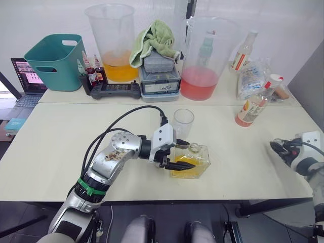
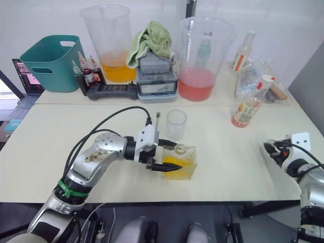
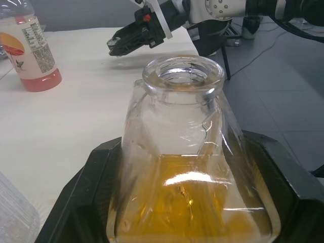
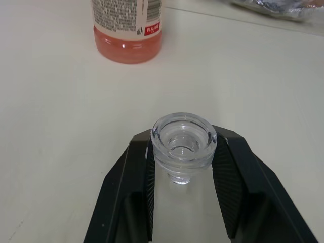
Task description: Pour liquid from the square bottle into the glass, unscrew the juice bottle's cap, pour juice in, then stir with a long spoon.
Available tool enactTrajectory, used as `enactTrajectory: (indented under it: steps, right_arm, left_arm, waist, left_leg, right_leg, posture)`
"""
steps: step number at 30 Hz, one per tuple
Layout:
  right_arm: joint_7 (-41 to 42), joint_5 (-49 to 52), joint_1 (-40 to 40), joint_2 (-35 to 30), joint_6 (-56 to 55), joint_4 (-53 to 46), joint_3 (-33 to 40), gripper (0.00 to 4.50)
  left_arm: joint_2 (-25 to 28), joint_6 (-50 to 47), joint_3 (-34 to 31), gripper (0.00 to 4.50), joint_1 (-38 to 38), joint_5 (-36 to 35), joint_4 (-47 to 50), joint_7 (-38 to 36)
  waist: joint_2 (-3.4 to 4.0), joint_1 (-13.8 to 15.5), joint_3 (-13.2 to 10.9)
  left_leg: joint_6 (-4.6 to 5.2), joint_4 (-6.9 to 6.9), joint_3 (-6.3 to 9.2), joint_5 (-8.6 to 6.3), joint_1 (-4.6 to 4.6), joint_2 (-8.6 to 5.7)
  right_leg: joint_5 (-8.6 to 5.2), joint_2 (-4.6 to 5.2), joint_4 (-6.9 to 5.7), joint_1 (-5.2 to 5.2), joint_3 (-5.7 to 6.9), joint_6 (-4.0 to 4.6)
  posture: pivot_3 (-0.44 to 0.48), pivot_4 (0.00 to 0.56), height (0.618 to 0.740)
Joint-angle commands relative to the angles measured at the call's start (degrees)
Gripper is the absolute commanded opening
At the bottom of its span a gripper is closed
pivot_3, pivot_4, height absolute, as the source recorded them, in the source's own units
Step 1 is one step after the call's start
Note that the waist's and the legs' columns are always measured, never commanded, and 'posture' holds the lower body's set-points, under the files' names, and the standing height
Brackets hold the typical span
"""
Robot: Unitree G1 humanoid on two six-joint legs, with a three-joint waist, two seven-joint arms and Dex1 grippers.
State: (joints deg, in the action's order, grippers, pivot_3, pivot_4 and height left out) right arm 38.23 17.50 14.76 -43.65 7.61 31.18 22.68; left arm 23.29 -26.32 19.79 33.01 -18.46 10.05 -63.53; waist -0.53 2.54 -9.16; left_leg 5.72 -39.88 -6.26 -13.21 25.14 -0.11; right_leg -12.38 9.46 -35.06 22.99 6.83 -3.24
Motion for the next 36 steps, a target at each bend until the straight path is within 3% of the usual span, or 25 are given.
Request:
enactTrajectory:
  steps: [1,7,8,15,24,36]
  right_arm:
    - [0.5,0.2,0.8,0.2,-1.6,0.7,0.4,1.10]
    - [1.6,0.8,2.0,-0.1,-1.0,2.5,1.0,1.10]
    - [1.8,0.8,2.2,-0.3,-1.0,2.8,1.1,2.14]
    - [3.8,1.8,2.6,-2.0,-0.4,1.9,2.6,4.46]
    - [9.3,7.6,2.4,-6.4,2.8,-6.0,6.8,4.50]
    - [21.4,24.0,-4.9,-12.2,24.9,-34.1,8.0,4.50]
  left_arm:
    - [-0.3,-0.9,2.1,2.79,-1.1,0.2,1.0,0.0]
    - [-0.4,-1.1,2.0,2.79,-1.4,0.1,1.2,0.5]
    - [-0.4,-1.1,2.0,2.79,-1.4,0.0,1.2,0.5]
    - [-0.6,-0.7,2.2,2.79,-1.4,0.0,0.8,0.3]
    - [-1.6,0.0,2.4,2.79,-1.4,0.1,0.2,0.2]
    - [-3.0,0.1,-0.1,2.79,-1.3,-1.8,1.3,1.1]
  waist:
    - [0.00,0.0,0.0]
    - [0.02,-0.1,0.0]
    - [0.02,0.0,0.0]
    - [0.03,0.0,0.0]
    - [0.05,0.0,0.0]
    - [0.07,0.7,0.0]
  left_leg:
    - [0.00,0.00,0.00,0.00,0.00,0.00]
    - [0.00,0.00,0.00,0.00,-0.01,0.00]
    - [0.00,0.00,0.00,0.00,-0.01,0.00]
    - [0.00,-0.01,0.01,0.00,-0.02,-0.01]
    - [0.01,-0.01,0.01,-0.01,-0.03,0.00]
    - [0.12,-0.04,0.06,-0.07,-0.02,0.01]
  right_leg:
    - [0.00,0.00,0.00,-0.01,0.00,0.00]
    - [0.00,0.00,0.01,-0.01,-0.01,0.00]
    - [0.00,0.00,0.00,-0.02,-0.01,0.00]
    - [0.00,0.00,0.01,-0.03,-0.01,0.00]
    - [0.01,0.01,0.01,-0.05,-0.02,0.00]
    - [0.03,0.11,0.04,-0.07,-0.01,-0.02]
  posture:
    - [0.000,0.150,0.739]
    - [0.000,0.150,0.739]
    - [0.000,0.150,0.739]
    - [0.000,0.150,0.739]
    - [0.000,0.150,0.739]
    - [0.000,0.150,0.739]
